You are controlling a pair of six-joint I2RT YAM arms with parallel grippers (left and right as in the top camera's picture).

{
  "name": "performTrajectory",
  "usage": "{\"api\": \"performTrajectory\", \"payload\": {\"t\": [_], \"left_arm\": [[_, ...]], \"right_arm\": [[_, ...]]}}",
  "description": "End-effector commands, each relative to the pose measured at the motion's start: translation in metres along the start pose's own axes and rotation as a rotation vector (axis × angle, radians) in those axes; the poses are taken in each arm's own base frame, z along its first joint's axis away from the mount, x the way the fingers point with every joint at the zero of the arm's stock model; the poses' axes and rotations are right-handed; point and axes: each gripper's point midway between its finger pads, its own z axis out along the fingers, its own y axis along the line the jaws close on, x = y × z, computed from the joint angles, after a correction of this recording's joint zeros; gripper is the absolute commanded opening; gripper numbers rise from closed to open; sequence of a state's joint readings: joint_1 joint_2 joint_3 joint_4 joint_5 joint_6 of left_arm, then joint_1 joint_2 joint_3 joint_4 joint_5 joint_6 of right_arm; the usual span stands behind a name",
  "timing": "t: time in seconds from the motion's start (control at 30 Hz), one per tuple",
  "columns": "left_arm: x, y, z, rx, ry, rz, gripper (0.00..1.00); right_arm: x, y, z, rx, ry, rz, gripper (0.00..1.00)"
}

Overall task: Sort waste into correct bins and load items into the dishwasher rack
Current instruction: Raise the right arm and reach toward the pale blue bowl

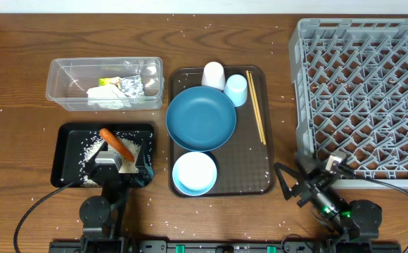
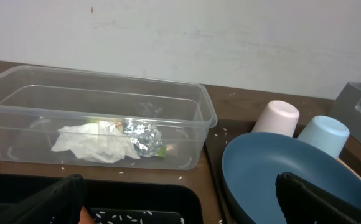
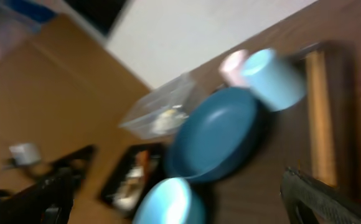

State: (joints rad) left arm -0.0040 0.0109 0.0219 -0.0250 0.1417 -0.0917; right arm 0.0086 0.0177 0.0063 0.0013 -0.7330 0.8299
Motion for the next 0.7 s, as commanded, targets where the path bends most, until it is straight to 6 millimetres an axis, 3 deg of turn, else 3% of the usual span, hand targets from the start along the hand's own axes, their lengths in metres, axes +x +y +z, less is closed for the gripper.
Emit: {"api": "performTrajectory", "payload": {"t": [0.0, 0.2, 0.33, 0.47, 0.67], "left_arm": [[0.015, 0.002, 0.001, -0.007, 0.045, 0.013, 0.98], [0.015, 0.002, 0.001, -0.007, 0.045, 0.013, 0.98], [0.015, 0.002, 0.001, -0.007, 0.045, 0.013, 0.98], [0.015, 0.002, 0.001, -0.007, 0.045, 0.013, 0.98], [0.015, 0.002, 0.001, -0.007, 0.045, 0.013, 0.98]], "right_arm": [[0.004, 0.026, -0.002, -0.123, 0.057, 0.123, 0.99], [-0.026, 0.066, -0.010, -0.247, -0.045, 0.018, 0.99], [-0.053, 0.081, -0.015, -0.233, -0.146, -0.016, 0.99], [-0.081, 0.113, -0.020, -0.238, -0.205, -0.180, 0.99], [-0.128, 0.148, -0.007, -0.190, -0.186, -0.311, 0.99]]}}
